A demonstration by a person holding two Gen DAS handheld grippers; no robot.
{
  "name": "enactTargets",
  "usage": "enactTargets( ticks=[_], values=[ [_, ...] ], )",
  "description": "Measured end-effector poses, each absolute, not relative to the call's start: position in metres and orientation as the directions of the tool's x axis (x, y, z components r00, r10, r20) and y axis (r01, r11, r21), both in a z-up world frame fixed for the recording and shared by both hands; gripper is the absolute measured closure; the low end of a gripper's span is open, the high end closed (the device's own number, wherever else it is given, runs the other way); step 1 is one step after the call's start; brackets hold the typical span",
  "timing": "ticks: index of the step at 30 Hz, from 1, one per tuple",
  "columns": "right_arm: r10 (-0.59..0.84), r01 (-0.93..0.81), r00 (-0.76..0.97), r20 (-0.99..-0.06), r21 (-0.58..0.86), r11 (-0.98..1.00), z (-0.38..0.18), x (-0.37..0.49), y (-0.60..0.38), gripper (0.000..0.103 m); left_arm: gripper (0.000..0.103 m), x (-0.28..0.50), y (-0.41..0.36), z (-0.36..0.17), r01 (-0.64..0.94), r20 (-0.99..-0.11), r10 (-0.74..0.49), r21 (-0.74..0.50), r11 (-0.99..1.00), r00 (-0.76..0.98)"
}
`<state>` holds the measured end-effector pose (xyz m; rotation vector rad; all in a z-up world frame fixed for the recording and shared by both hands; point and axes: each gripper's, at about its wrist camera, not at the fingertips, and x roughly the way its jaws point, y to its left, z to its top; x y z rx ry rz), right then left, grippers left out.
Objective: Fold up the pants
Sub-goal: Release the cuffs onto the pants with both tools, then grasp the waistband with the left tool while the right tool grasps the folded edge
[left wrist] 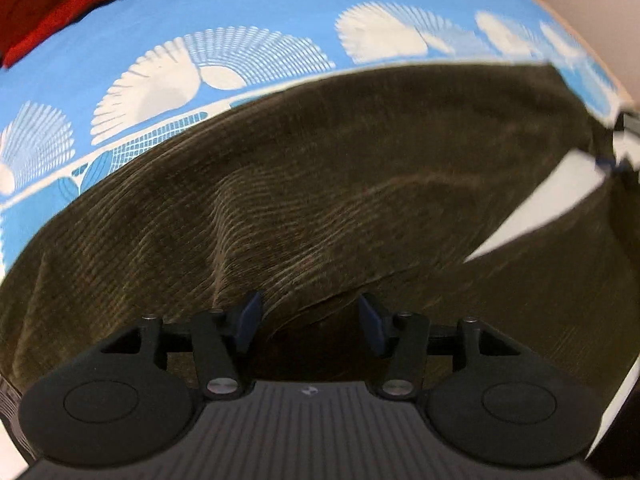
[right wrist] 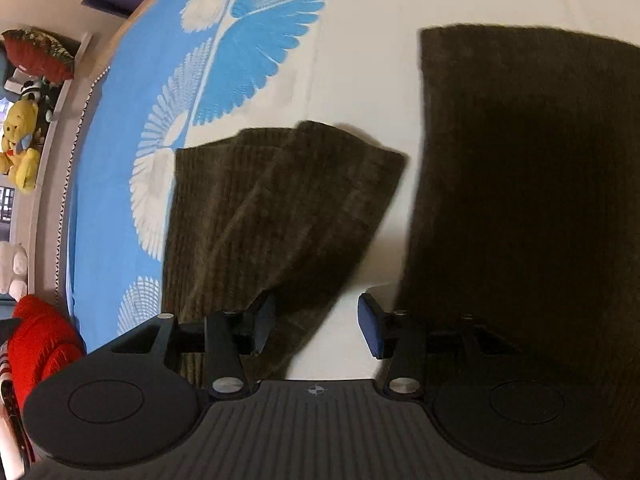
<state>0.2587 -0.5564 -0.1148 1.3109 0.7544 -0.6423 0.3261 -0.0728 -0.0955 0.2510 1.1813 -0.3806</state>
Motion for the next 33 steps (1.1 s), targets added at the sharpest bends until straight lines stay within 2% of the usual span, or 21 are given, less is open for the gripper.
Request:
enactTargets(
  ticks=[2, 3, 7, 10, 12, 13, 14, 15, 17, 21, 22, 24, 26, 27, 28, 29, 30, 31, 33],
  values=[
    [-0.027, 0.790, 0.604, -0.797, 0.593, 0.157, -0.115, 0.263, -0.556, 0.058, 0.065, 0.326, -0.073, -0.100, 0.431, -0.932, -0.103, 0.060, 0.900, 0.347],
    [-0.039, 0.796, 0.597, -0.801, 0.586, 0.152, -0.116, 0.262, -0.556, 0.066, 0.073, 0.327, -0.071, -0.102, 0.428, -0.932, -0.080, 0.086, 0.900, 0.354],
    [-0.063, 0.805, 0.588, -0.806, 0.576, 0.144, -0.113, 0.267, -0.559, 0.068, 0.073, 0.330, -0.063, -0.103, 0.436, -0.931, -0.107, 0.060, 0.898, 0.348],
    [-0.062, 0.796, 0.599, -0.799, 0.584, 0.158, -0.117, 0.273, -0.562, 0.054, 0.078, 0.331, -0.062, -0.106, 0.435, -0.927, -0.105, 0.068, 0.898, 0.361],
    [-0.074, 0.793, 0.601, -0.796, 0.582, 0.179, -0.118, 0.280, -0.564, 0.054, 0.082, 0.332, -0.062, -0.105, 0.435, -0.926, -0.108, 0.065, 0.898, 0.362],
    [-0.091, 0.792, 0.601, -0.794, 0.576, 0.200, -0.117, 0.284, -0.565, 0.058, 0.083, 0.330, -0.061, -0.102, 0.434, -0.925, -0.111, 0.062, 0.899, 0.363],
    [-0.110, 0.800, 0.588, -0.801, 0.558, 0.221, -0.116, 0.287, -0.565, 0.080, 0.083, 0.330, -0.059, -0.102, 0.433, -0.926, -0.115, 0.056, 0.900, 0.360],
    [-0.123, 0.806, 0.578, -0.806, 0.542, 0.239, -0.116, 0.289, -0.567, 0.093, 0.083, 0.329, -0.058, -0.101, 0.435, -0.926, -0.118, 0.055, 0.899, 0.359],
    [-0.132, 0.790, 0.598, -0.791, 0.554, 0.262, -0.113, 0.294, -0.567, 0.095, 0.084, 0.330, -0.059, -0.098, 0.441, -0.926, -0.123, 0.051, 0.896, 0.357],
    [-0.216, 0.720, 0.683, -0.698, 0.592, 0.362, -0.073, 0.290, -0.561, 0.097, 0.087, 0.328, -0.058, -0.093, 0.480, -0.929, -0.144, 0.040, 0.877, 0.341],
    [-0.255, 0.738, 0.665, -0.702, 0.566, 0.367, -0.063, 0.286, -0.560, 0.097, 0.088, 0.327, -0.058, -0.091, 0.491, -0.930, -0.151, 0.035, 0.871, 0.334],
    [-0.306, 0.825, 0.555, -0.774, 0.464, 0.322, -0.063, 0.275, -0.563, 0.097, 0.088, 0.324, -0.058, -0.088, 0.534, -0.934, -0.169, 0.026, 0.845, 0.314],
    [-0.285, 0.914, 0.379, -0.880, 0.309, 0.261, -0.093, 0.269, -0.572, 0.096, 0.087, 0.320, -0.061, -0.088, 0.571, -0.938, -0.175, 0.029, 0.820, 0.299],
    [-0.243, 0.929, 0.340, -0.908, 0.285, 0.237, -0.108, 0.265, -0.577, 0.094, 0.086, 0.320, -0.060, -0.087, 0.575, -0.938, -0.174, 0.032, 0.818, 0.300],
    [-0.252, 0.924, 0.365, -0.896, 0.315, 0.216, -0.110, 0.259, -0.579, 0.096, 0.081, 0.320, -0.058, -0.084, 0.570, -0.936, -0.195, 0.008, 0.822, 0.294],
    [-0.274, 0.928, 0.357, -0.893, 0.304, 0.218, -0.104, 0.259, -0.580, 0.094, 0.075, 0.323, -0.052, -0.080, 0.558, -0.929, -0.235, -0.039, 0.829, 0.285],
    [-0.322, 0.932, 0.345, -0.882, 0.280, 0.232, -0.093, 0.262, -0.577, 0.085, 0.063, 0.325, -0.046, -0.074, 0.540, -0.919, -0.274, -0.082, 0.838, 0.285],
    [-0.400, 0.929, 0.352, -0.846, 0.265, 0.257, -0.078, 0.263, -0.571, 0.083, 0.052, 0.328, -0.038, -0.068, 0.512, -0.904, -0.298, -0.109, 0.852, 0.305],
    [-0.501, 0.912, 0.397, -0.769, 0.269, 0.310, -0.055, 0.268, -0.557, 0.069, 0.047, 0.338, -0.016, -0.050, 0.425, -0.862, -0.338, -0.163, 0.890, 0.378]
  ],
)
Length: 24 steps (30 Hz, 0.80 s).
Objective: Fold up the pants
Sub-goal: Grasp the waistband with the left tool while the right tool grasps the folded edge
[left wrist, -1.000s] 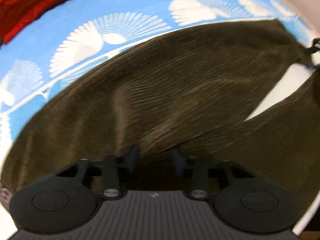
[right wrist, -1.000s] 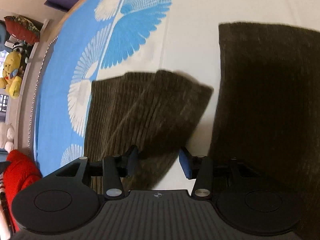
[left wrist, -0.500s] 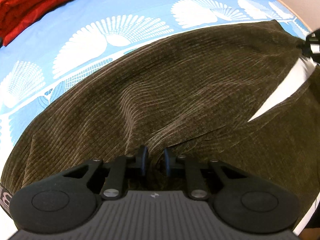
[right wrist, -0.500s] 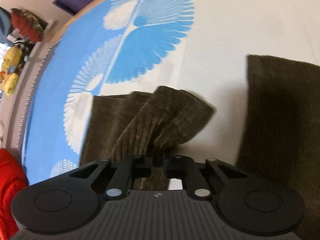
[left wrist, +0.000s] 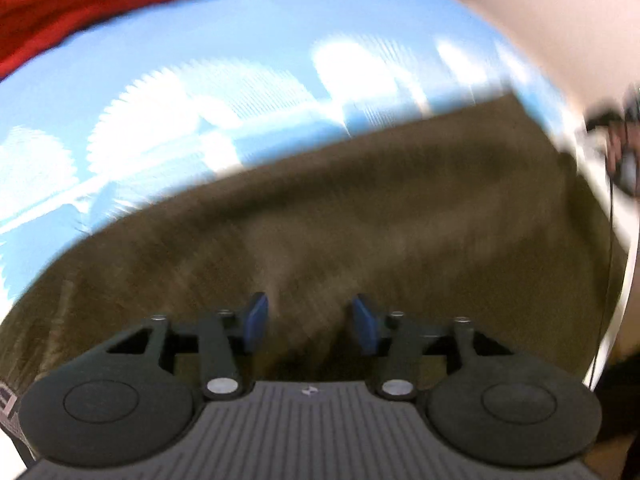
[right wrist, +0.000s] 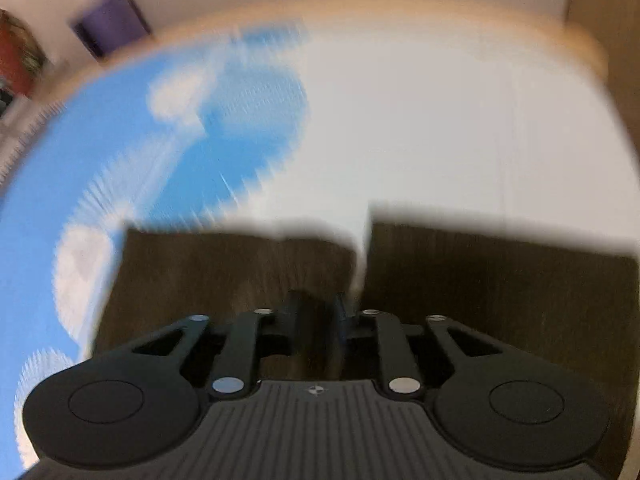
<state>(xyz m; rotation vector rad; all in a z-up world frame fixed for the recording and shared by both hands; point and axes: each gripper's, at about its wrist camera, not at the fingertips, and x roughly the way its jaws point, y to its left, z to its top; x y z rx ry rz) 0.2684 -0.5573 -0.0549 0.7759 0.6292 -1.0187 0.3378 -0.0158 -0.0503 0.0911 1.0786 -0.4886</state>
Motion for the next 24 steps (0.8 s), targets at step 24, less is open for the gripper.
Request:
enactTargets(
  ticks=[24],
  values=[
    [-0.296, 0.650, 0.511, -0.807, 0.137, 0.748, -0.109, 0.433, -0.417, 0.052, 0.022, 0.371, 0.202, -0.090, -0.481, -0.920, 0.227, 0.049, 0.875, 0.319]
  ],
)
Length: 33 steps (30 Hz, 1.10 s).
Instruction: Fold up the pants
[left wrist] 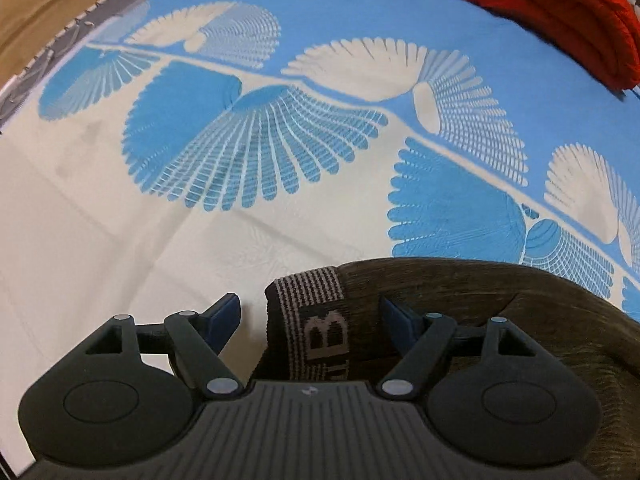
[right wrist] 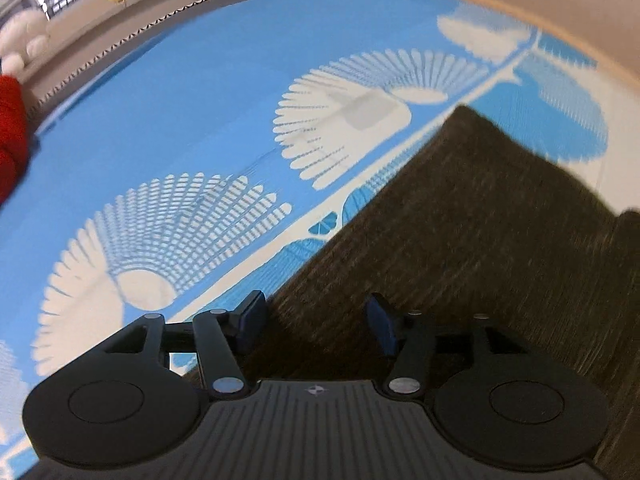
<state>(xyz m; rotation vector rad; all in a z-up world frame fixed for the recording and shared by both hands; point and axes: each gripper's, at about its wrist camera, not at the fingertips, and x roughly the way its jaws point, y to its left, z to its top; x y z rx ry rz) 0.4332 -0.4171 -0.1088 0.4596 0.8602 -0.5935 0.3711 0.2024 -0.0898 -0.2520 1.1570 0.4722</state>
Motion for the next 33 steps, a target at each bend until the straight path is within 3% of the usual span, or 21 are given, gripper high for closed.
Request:
enactTargets(
  ticks=[1, 2, 3, 4, 5, 7, 9, 14, 18, 22, 24, 28, 33],
  values=[
    [-0.327, 0.653, 0.504, -0.799, 0.105, 0.750, -0.110, 0.435, -0.415, 0.057, 0.023, 0.372, 0.205, -0.092, -0.476, -0.921, 0.220, 0.043, 0.878, 0.322],
    [-0.351, 0.652, 0.505, -0.789, 0.082, 0.754, -0.111, 0.437, -0.415, 0.069, 0.024, 0.371, 0.204, -0.094, -0.467, -0.921, 0.212, 0.038, 0.884, 0.326],
    [-0.365, 0.646, 0.507, -0.781, 0.064, 0.761, -0.112, 0.438, -0.414, 0.083, 0.032, 0.370, 0.201, -0.094, -0.455, -0.922, 0.201, 0.031, 0.890, 0.331],
    [-0.382, 0.642, 0.505, -0.774, 0.042, 0.765, -0.113, 0.440, -0.414, 0.087, 0.043, 0.371, 0.201, -0.096, -0.437, -0.924, 0.179, 0.015, 0.899, 0.338],
    [-0.395, 0.641, 0.504, -0.768, 0.025, 0.767, -0.114, 0.441, -0.414, 0.093, 0.044, 0.371, 0.201, -0.099, -0.429, -0.925, 0.178, 0.017, 0.903, 0.337],
    [-0.415, 0.642, 0.512, -0.752, 0.014, 0.767, -0.115, 0.444, -0.413, 0.097, 0.056, 0.370, 0.198, -0.097, -0.409, -0.916, 0.196, 0.039, 0.912, 0.351],
    [-0.422, 0.651, 0.544, -0.726, 0.048, 0.757, -0.114, 0.443, -0.414, 0.098, 0.059, 0.370, 0.195, -0.091, -0.394, -0.897, 0.190, 0.018, 0.919, 0.400],
    [-0.380, 0.634, 0.682, -0.624, 0.247, 0.733, -0.125, 0.438, -0.439, 0.098, 0.059, 0.365, 0.186, -0.066, -0.361, -0.796, 0.178, -0.054, 0.931, 0.578],
    [-0.351, 0.605, 0.695, -0.628, 0.247, 0.757, -0.126, 0.441, -0.445, 0.094, 0.056, 0.375, 0.179, -0.073, -0.365, -0.835, 0.214, 0.017, 0.931, 0.507],
    [-0.313, 0.604, 0.692, -0.651, 0.283, 0.745, -0.101, 0.427, -0.454, 0.075, 0.055, 0.374, 0.176, -0.067, -0.377, -0.828, 0.301, 0.118, 0.919, 0.474],
    [-0.321, 0.610, 0.692, -0.647, 0.284, 0.740, -0.087, 0.414, -0.454, 0.064, 0.054, 0.370, 0.175, -0.054, -0.378, -0.817, 0.277, 0.079, 0.922, 0.505],
    [-0.266, 0.531, 0.735, -0.624, 0.285, 0.798, -0.053, 0.375, -0.444, 0.063, 0.054, 0.361, 0.164, -0.031, -0.321, -0.800, 0.191, -0.003, 0.947, 0.569],
    [-0.199, 0.393, 0.788, -0.583, 0.228, 0.891, -0.010, 0.310, -0.419, 0.059, 0.054, 0.341, 0.127, -0.030, -0.089, -0.830, 0.031, -0.022, 0.996, 0.556]
  ],
)
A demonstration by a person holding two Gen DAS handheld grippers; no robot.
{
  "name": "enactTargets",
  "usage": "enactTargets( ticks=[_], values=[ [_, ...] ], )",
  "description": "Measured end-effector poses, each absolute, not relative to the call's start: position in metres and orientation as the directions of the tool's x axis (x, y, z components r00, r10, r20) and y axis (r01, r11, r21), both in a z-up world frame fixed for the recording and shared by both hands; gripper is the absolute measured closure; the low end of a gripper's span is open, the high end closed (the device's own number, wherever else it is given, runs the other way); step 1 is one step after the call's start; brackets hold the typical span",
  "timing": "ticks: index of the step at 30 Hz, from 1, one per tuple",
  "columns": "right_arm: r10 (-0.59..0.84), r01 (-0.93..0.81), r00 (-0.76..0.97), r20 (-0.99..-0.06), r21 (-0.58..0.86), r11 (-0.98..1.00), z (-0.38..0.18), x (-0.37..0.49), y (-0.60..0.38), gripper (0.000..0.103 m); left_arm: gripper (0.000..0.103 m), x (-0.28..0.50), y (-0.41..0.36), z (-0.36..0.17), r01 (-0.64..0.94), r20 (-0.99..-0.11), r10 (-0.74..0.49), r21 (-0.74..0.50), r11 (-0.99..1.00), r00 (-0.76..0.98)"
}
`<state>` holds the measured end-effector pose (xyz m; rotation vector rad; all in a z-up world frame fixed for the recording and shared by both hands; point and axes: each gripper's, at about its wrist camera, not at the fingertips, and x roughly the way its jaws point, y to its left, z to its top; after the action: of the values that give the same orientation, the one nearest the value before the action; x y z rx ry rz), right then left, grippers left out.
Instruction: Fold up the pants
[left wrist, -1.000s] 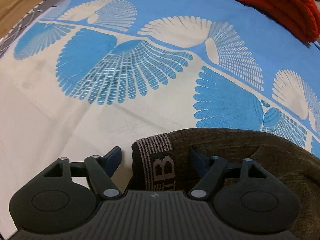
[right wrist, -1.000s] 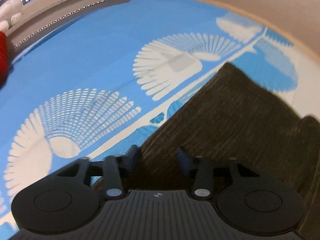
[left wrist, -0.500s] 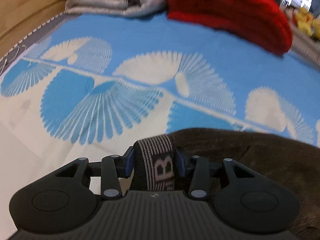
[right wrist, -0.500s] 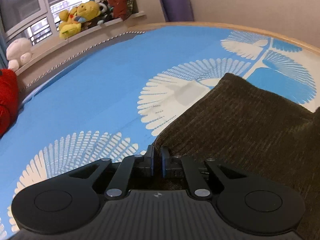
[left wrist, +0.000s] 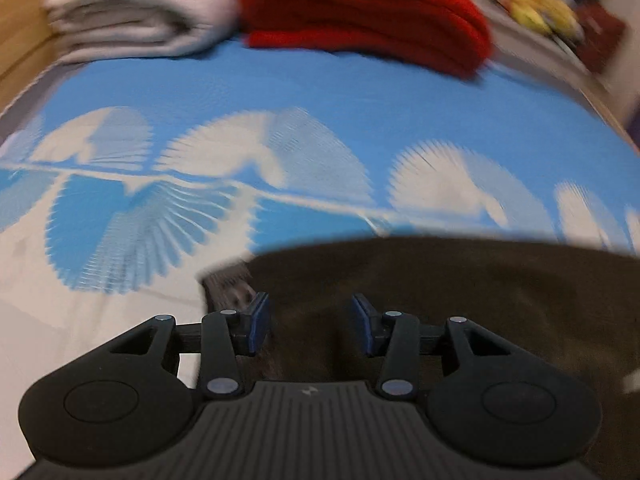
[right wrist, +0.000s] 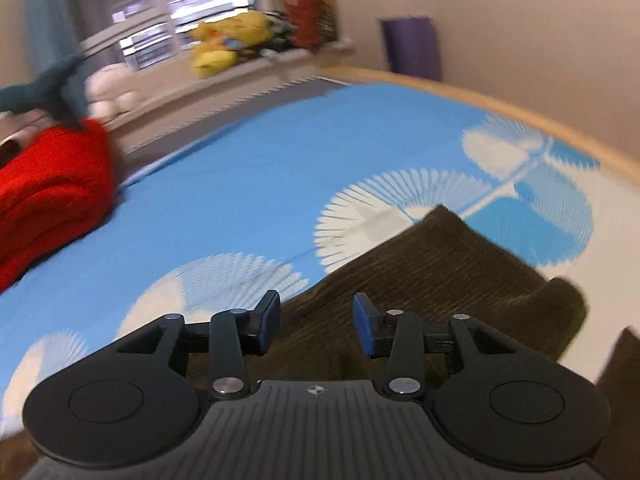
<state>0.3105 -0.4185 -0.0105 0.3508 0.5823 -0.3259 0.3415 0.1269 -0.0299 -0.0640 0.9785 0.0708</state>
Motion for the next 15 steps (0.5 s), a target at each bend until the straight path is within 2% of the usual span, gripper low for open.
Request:
enactTargets(
  ticks=[4, 9, 13, 15],
  values=[
    [-0.108, 0.246, 0.807, -0.580, 0.165, 0.955, 0.012, 0.250, -0.392, 0.059, 0.054, 0.311, 0.097, -0.050, 0.120, -0.867, -0.028, 0.037, 0.992, 0.498],
    [-0.075, 0.139, 0.834, -0.547, 0.078, 0.987, 0.038, 0.184, -0.367, 0.052, 0.055, 0.273, 0.097, -0.105, 0.200, -0.936, 0.002, 0.078, 0.977, 0.352],
    [-0.102, 0.165, 0.860, -0.500, 0.084, 0.983, 0.060, 0.136, -0.365, 0.052, 0.055, 0.245, 0.088, -0.098, 0.270, -0.914, 0.019, 0.140, 0.953, 0.406],
    [-0.123, 0.194, 0.874, -0.471, 0.105, 0.975, 0.069, 0.113, -0.368, 0.052, 0.054, 0.231, 0.094, -0.083, 0.291, -0.870, -0.040, 0.121, 0.949, 0.492]
  ],
)
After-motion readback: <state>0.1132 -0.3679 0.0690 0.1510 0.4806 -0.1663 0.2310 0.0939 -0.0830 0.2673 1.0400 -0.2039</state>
